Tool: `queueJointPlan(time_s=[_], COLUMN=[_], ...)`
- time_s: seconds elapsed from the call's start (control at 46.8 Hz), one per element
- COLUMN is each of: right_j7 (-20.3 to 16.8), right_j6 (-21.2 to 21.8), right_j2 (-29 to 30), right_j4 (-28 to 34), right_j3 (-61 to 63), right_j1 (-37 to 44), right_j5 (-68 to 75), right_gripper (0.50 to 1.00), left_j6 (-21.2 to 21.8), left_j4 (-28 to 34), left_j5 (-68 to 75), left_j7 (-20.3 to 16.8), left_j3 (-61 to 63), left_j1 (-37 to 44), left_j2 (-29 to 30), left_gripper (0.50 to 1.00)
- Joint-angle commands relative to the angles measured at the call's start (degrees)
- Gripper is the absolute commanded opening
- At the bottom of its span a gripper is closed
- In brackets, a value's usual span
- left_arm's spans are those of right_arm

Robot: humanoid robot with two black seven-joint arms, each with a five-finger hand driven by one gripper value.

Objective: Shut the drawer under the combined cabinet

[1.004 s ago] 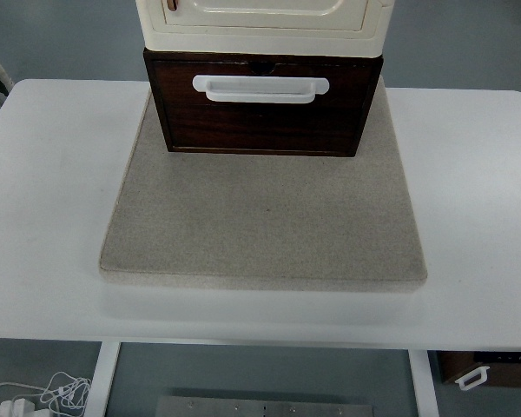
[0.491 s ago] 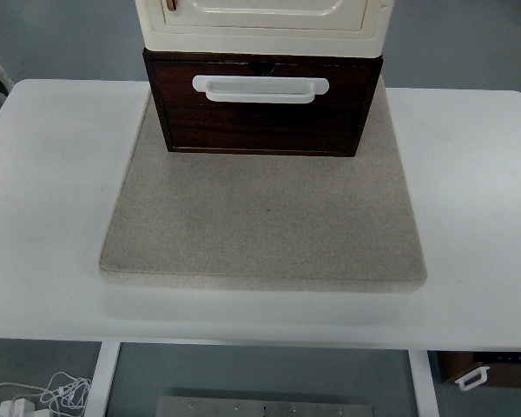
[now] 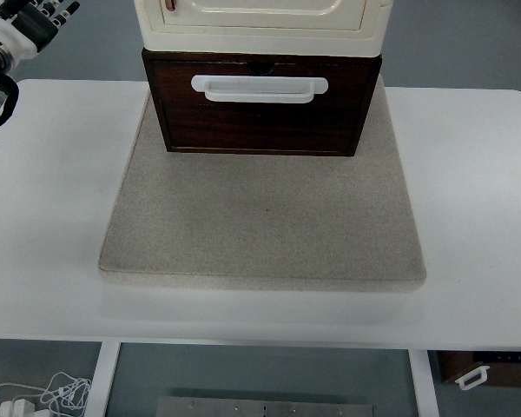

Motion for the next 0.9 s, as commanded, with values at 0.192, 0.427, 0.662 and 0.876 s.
queueJointPlan(time_s=[0.192, 0.427, 0.662, 0.876], right_j7=[0.0, 0.0, 0.0, -0.1], right_j6=[0.1, 0.1, 0.1, 0.2], right_j2=[0.0, 0.0, 0.0, 0.0], right_j4=[0.0, 0.0, 0.0, 0.0], right_j3=[0.1, 0.3, 0.0, 0.4], right_j1=[0.0, 0.0, -0.1, -0.1], right_j5=[0.1, 0.1, 0.1, 0.1], right_gripper=[0.952, 0.952, 0.952, 0.952], left_j6=[-0.1, 0.0, 0.1, 0.2], left_j4=[0.1, 0.2, 0.1, 0.2], left_j5=[-7.1, -7.3, -7.3, -7.4], left_j7=[-0.1, -1.1, -2.5, -2.6], left_j3=[0.0, 0.0, 0.0, 0.0], left_j1=[2.0, 2.9, 3.5, 3.7], left_j2=[-2.2, -5.3, -5.9, -6.1], left_gripper=[1.000, 1.000, 1.000, 1.000])
